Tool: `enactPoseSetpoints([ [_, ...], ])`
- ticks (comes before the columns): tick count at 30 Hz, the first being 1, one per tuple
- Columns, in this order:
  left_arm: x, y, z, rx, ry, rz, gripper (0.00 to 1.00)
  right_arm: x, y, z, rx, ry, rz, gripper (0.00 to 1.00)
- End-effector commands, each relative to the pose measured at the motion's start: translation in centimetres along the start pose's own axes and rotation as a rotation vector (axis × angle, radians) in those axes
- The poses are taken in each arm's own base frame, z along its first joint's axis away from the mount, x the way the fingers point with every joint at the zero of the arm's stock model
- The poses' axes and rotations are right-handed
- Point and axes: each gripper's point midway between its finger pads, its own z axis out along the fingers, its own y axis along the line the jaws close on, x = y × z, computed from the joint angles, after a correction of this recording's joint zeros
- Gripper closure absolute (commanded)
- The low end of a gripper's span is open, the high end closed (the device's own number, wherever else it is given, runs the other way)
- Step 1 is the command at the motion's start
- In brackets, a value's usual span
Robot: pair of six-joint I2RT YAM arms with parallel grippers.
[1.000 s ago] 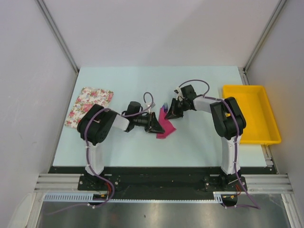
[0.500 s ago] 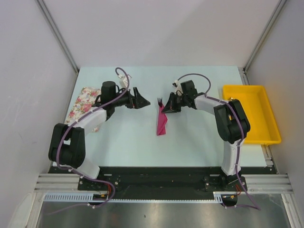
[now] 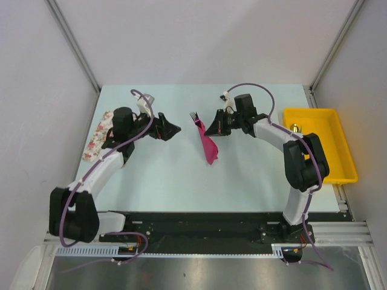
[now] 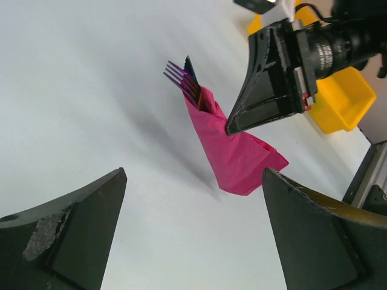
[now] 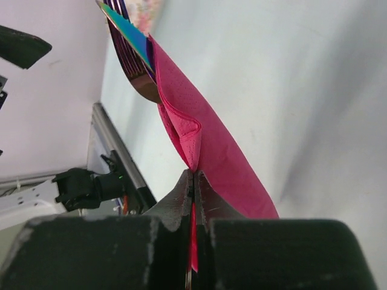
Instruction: Place the utensils on the paper napkin and roll it up
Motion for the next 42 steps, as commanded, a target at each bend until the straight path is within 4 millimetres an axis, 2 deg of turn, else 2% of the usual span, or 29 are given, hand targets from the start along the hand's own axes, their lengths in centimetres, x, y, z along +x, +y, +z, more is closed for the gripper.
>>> enactPoseSetpoints([
  [1, -4.3, -3.7, -2.4, 0.127, -0.141, 0.203, 0.00, -3.1, 8.4, -3.8, -0.212, -0.080, -0.202, 1.00],
  [2, -3.8, -5.0, -2.8, 0.205, -0.092, 0.200, 0.00, -3.4, 9.6, -4.5, -0.235, -0.092, -0.226, 1.00],
  [5, -3.0, -6.7, -3.7, 0.365, -0.058, 0.214, 0.00, -3.5, 12.1, -5.9, -0.297, -0.094, -0.276, 1.00],
  [6, -2.9, -7.1, -3.9, 0.388, -0.057, 0.213, 0.01, -3.6, 13.4, -6.8, -0.327, -0.103, -0.310, 1.00],
  [9, -3.7, -8.6, -4.7, 0.442, -0.104, 0.271, 0.04, -3.2, 16.5, -8.8, -0.387, -0.112, -0.374, 1.00],
  [13, -5.1, -10.3, -5.2, 0.504, -0.142, 0.293, 0.10, -2.5, 19.4, -11.0, -0.425, -0.136, -0.451, 1.00],
  [15, -5.0, -11.7, -5.4, 0.543, -0.136, 0.265, 0.14, -2.0, 20.8, -12.1, -0.435, -0.149, -0.479, 1.00],
  [17, -4.6, -13.9, -5.6, 0.607, -0.141, 0.270, 0.15, -1.6, 21.7, -12.7, -0.442, -0.159, -0.500, 1.00],
  [21, -3.8, -16.8, -5.4, 0.669, -0.146, 0.295, 0.15, -0.6, 24.2, -14.4, -0.475, -0.182, -0.570, 1.00],
  [27, -3.4, -18.3, -5.6, 0.722, -0.140, 0.289, 0.17, 1.0, 26.2, -15.5, -0.494, -0.189, -0.669, 1.00],
  [34, -3.3, -22.1, -7.6, 0.861, -0.136, 0.285, 0.23, 2.8, 28.2, -16.0, -0.506, -0.197, -0.765, 1.00],
  [42, -2.9, -23.4, -8.6, 0.899, -0.147, 0.303, 0.36, 4.3, 29.7, -16.2, -0.528, -0.198, -0.824, 1.00],
])
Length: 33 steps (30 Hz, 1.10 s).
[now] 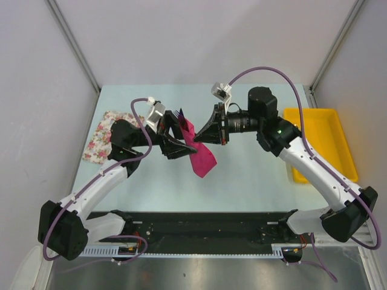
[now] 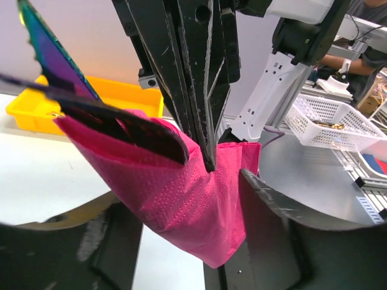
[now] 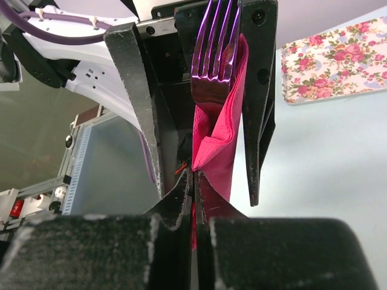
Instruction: Place the utensils on the paper napkin and roll it up
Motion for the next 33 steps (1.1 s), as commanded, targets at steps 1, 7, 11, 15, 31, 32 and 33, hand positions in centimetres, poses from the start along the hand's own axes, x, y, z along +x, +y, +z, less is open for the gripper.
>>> enactPoseSetpoints([
  [1, -0.9, -1.8, -0.1, 0.046, -0.018, 0.054, 0.37, -3.3, 2.8, -0.9, -0.015, -0.077, -0.149, 1.00],
  [7, -0.6, -2.1, -0.2, 0.059, -0.013, 0.051, 0.56, -3.8, 2.9, -1.1, 0.001, -0.093, -0.164, 1.00],
  [11, -0.6, -2.1, -0.1, 0.069, -0.006, 0.051, 0.73, -4.2, 3.1, -1.2, 0.004, -0.104, -0.173, 1.00],
  [15, -0.8, -1.8, 0.1, 0.074, -0.004, 0.041, 0.93, -4.3, 3.0, -1.2, 0.015, -0.111, -0.178, 1.00],
  [31, -4.5, -0.6, -0.6, 0.021, -0.030, 0.065, 1.00, 2.2, 0.1, -5.5, 0.192, 0.070, -0.108, 0.19],
  [32, -4.7, -0.6, -0.6, 0.021, -0.032, 0.067, 1.00, 2.8, 0.1, -5.6, 0.195, 0.090, -0.081, 0.19],
  [33, -4.6, -0.4, -0.6, 0.016, -0.033, 0.060, 1.00, 3.0, 0.1, -5.8, 0.195, 0.099, -0.097, 0.20],
])
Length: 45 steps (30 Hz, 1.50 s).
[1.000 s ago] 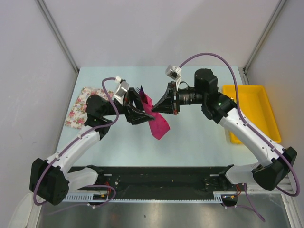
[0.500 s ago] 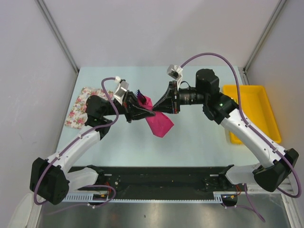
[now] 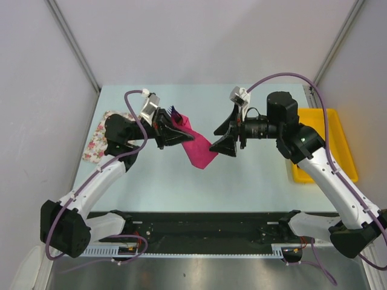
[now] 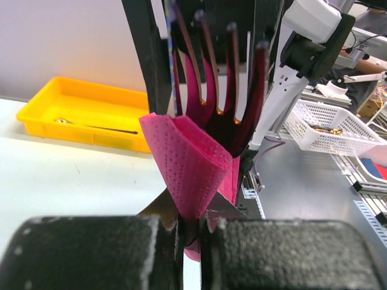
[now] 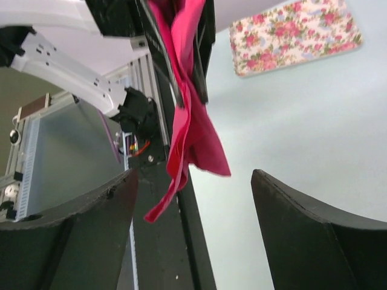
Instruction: Place the utensils on the paper napkin and roll it up
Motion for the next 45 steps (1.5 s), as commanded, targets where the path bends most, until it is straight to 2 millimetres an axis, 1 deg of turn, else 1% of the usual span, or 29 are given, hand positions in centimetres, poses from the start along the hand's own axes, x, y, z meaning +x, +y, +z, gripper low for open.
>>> enactPoseSetpoints([
  [1, -2.5, -0.8, 0.3, 0.018, -0.026, 0.064, 1.00, 2.4, 0.2, -1.0, 0.006, 0.082, -0.016, 0.20],
  [3, -2.7, -0.7, 0.4, 0.017, -0.029, 0.064, 1.00, 2.9, 0.1, -1.1, 0.004, 0.099, -0.007, 0.22],
  [4, -2.8, -0.7, 0.4, 0.017, -0.031, 0.066, 1.00, 3.0, 0.0, -1.0, 0.003, 0.102, -0.004, 0.26],
  [5, -2.8, -0.7, 0.4, 0.018, -0.031, 0.065, 1.00, 2.9, 0.1, -1.0, -0.005, 0.098, -0.011, 0.32],
  [6, -2.9, -0.7, 0.4, 0.018, -0.033, 0.063, 1.00, 2.9, 0.1, -1.0, -0.007, 0.095, -0.014, 0.48],
  [8, -3.2, -0.9, 0.5, 0.029, -0.036, 0.064, 1.00, 2.8, -0.3, -0.8, -0.003, 0.091, -0.014, 0.62],
  [9, -3.2, -1.1, 0.7, 0.038, -0.034, 0.067, 1.00, 2.8, -0.5, -0.7, -0.001, 0.091, -0.009, 0.84],
  [10, -3.1, -1.4, 0.7, 0.050, -0.027, 0.071, 1.00, 2.7, -0.9, -0.7, 0.006, 0.087, -0.004, 0.93],
  [11, -3.1, -1.6, 0.8, 0.060, -0.022, 0.082, 1.00, 2.5, -1.2, -0.7, 0.007, 0.077, -0.003, 1.00],
  [14, -2.6, -2.9, 1.3, 0.108, 0.007, 0.100, 1.00, 2.5, -2.1, -0.4, 0.001, 0.067, 0.012, 1.00],
  [17, -2.9, -3.9, 1.7, 0.139, 0.009, 0.094, 1.00, 3.2, -3.1, 0.2, -0.003, 0.068, -0.009, 1.00],
  [19, -3.1, -4.5, 2.0, 0.163, 0.006, 0.096, 1.00, 2.9, -3.6, 0.7, -0.010, 0.051, -0.033, 1.00],
  [20, -3.3, -4.9, 2.3, 0.176, 0.006, 0.088, 1.00, 3.1, -3.9, 1.2, -0.018, 0.055, -0.026, 1.00],
  [23, -3.5, -5.3, 2.7, 0.191, -0.007, 0.072, 1.00, 3.0, -3.6, 2.2, -0.060, 0.047, -0.032, 1.00],
  [25, -3.9, -5.1, 2.9, 0.189, -0.026, 0.073, 1.00, 3.5, -3.3, 2.9, -0.082, 0.055, -0.019, 1.00],
  [26, -4.4, -5.0, 3.0, 0.181, -0.043, 0.069, 1.00, 3.3, -3.1, 3.2, -0.094, 0.041, -0.033, 1.00],
  [27, -4.6, -4.9, 3.1, 0.183, -0.054, 0.077, 1.00, 3.5, -2.4, 3.7, -0.115, 0.040, -0.041, 1.00],
  [30, -5.2, -4.8, 3.3, 0.179, -0.079, 0.067, 1.00, 4.1, -1.6, 4.8, -0.139, 0.035, -0.029, 1.00],
  [35, -5.8, -4.6, 3.5, 0.173, -0.106, 0.046, 1.00, 4.5, -3.1, 5.9, -0.088, 0.008, -0.001, 1.00],
  [37, -5.9, -4.4, 3.6, 0.167, -0.117, 0.037, 1.00, 4.2, -3.3, 6.2, -0.091, -0.015, -0.003, 1.00],
  [41, -6.2, -4.2, 3.7, 0.158, -0.132, 0.034, 1.00, 4.6, -3.0, 6.9, -0.109, -0.011, 0.015, 1.00],
  [43, -6.1, -3.8, 3.7, 0.144, -0.134, 0.038, 1.00, 4.8, -3.5, 6.8, -0.080, -0.001, 0.025, 1.00],
  [45, -6.1, -2.9, 3.4, 0.107, -0.140, 0.026, 1.00, 4.0, -4.4, 5.9, -0.044, -0.012, 0.031, 0.86],
])
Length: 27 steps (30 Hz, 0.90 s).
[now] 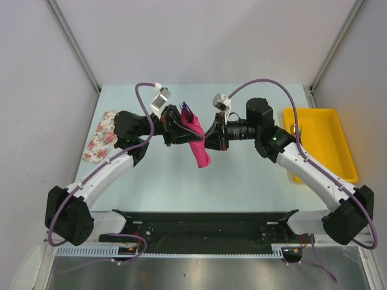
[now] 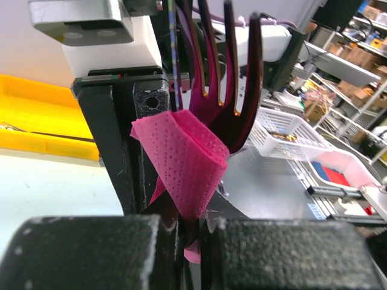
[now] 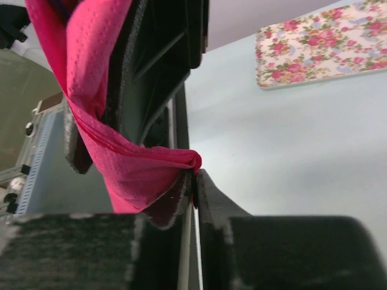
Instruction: Place the utensils on the paper napkin and roll it up
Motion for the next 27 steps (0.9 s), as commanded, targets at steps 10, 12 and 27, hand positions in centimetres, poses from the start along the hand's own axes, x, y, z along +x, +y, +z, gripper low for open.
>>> enactPoseSetpoints([
  [10, -7.5, 5.0, -3.1, -0.309, -0.274, 0.131, 1.00, -4.5, -3.6, -7.2, 0.213, -0.156, 0.306, 0.32],
  [12, -7.8, 5.8, -3.6, -0.342, -0.290, 0.115, 1.00, -5.2, -3.1, -7.6, 0.200, -0.182, 0.360, 0.26],
  [27, -9.8, 8.0, -4.8, -0.437, -0.350, 0.074, 1.00, -6.1, -4.4, -5.6, 0.279, -0.277, 0.424, 0.38],
])
